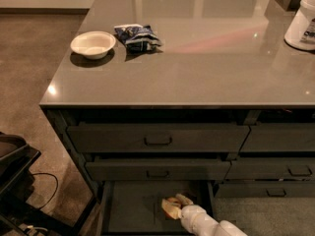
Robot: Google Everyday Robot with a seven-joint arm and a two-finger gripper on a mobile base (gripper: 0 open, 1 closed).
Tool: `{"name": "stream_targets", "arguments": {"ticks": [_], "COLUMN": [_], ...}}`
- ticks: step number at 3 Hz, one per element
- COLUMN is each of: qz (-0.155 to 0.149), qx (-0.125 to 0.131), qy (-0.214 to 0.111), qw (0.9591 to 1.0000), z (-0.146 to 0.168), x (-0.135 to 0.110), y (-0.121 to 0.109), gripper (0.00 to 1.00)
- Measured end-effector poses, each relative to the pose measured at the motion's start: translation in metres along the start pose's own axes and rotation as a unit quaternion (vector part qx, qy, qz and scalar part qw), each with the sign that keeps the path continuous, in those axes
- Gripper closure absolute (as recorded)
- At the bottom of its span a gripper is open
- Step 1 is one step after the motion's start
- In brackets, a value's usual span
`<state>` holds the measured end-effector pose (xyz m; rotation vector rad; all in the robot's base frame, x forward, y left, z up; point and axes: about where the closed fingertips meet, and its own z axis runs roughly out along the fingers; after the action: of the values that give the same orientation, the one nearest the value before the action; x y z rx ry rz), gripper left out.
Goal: Place apple into bottom drawer
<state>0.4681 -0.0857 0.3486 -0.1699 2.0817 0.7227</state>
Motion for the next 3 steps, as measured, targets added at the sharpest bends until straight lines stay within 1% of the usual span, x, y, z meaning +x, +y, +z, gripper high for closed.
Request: {"name": "stream_targets", "arguments": {"ticks": [1, 2, 3], "qz": [-0.003, 0.011, 0.029], "qx": [0.031, 0.049, 0.055], "qy": [-0.035, -0.044, -0.027], "qw": [0.9989, 0.9978, 0.9977], "z": [0.018, 0.035, 0.043], "x": [-0.009, -0.004, 0.012], "y": [-0.025, -0.051, -0.067], "gripper": [1.00, 1.00, 1.00]}}
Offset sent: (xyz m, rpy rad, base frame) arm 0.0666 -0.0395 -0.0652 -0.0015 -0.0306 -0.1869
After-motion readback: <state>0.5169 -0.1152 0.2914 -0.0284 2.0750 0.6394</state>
